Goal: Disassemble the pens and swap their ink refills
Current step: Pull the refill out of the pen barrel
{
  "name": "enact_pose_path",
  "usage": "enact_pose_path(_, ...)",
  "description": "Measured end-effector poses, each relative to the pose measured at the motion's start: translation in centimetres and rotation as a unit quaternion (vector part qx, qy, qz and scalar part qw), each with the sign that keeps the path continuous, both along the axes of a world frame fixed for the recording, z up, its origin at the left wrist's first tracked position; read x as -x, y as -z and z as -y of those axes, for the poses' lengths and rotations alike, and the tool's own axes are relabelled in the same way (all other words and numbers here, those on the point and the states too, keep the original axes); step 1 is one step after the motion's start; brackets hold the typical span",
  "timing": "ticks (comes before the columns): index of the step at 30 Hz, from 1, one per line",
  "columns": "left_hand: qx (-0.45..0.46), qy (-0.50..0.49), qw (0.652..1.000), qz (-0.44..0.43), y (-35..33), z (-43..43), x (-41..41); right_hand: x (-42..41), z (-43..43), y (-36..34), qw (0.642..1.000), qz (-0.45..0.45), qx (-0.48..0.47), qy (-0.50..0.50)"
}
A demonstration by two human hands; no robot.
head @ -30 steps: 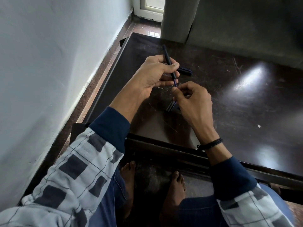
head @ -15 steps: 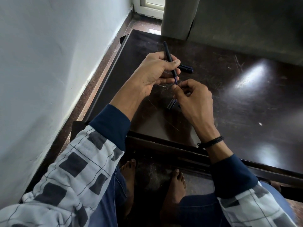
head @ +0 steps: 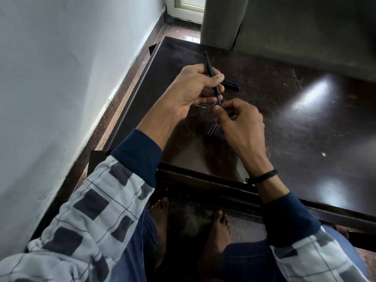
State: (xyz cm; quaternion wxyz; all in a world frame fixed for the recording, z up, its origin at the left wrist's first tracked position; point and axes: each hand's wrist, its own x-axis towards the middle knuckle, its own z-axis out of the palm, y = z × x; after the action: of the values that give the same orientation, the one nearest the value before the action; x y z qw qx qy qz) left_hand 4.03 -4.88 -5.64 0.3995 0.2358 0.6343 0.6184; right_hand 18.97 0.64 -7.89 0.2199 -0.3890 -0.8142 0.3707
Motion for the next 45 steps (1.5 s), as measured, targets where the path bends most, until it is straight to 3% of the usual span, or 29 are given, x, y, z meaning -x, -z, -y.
enact_pose_path(45, -0.002, -0.003, 1.000, 0.003, -0.13, 0.14, 0.08, 0.02, 0.09, -0.10, 1.000, 0.005, 0.006, -0.004)
